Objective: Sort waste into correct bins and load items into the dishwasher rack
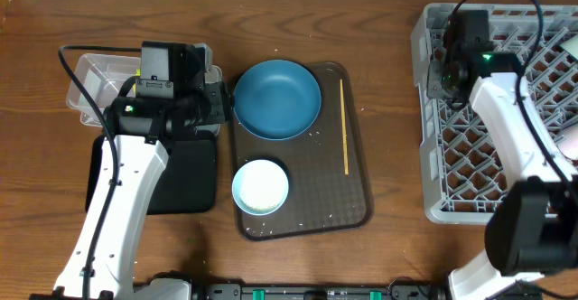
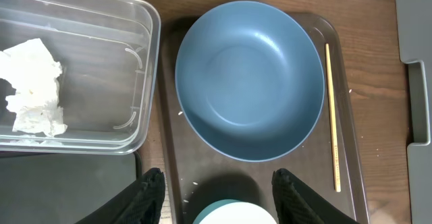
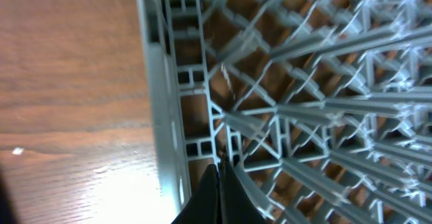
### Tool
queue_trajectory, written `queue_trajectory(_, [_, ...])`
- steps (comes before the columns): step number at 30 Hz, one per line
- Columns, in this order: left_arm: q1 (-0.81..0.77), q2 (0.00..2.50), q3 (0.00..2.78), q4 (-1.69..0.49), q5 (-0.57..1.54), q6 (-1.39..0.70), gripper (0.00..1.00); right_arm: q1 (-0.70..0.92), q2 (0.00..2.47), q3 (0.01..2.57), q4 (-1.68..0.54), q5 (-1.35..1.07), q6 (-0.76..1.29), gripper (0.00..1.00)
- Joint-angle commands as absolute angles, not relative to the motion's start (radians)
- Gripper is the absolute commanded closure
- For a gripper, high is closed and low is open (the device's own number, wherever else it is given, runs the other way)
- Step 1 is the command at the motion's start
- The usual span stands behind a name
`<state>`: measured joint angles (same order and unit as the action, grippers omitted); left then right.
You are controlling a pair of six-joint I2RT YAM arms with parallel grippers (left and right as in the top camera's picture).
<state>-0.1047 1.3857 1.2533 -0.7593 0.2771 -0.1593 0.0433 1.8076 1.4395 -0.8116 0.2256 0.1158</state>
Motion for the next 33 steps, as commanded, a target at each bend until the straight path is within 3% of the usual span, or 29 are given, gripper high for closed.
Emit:
queue_trajectory(1, [-0.100,1.390,1.249,-0.762,0.268,-0.154,0.46,0.037,1.841,1.438,-0.820,0.222,0.141,0.99])
queue_trajectory(15, [-0.100,1.416,1.249,-0.762,0.268,-0.154,0.46,0.039,1.844,1.438,-0.807,-0.080,0.013,0.99])
queue_trajectory(33, [-0.100,1.416,1.249,-0.762,0.268,-0.154,0.46,0.030,1.844,1.438,-0.790,-0.201,0.047,0.96])
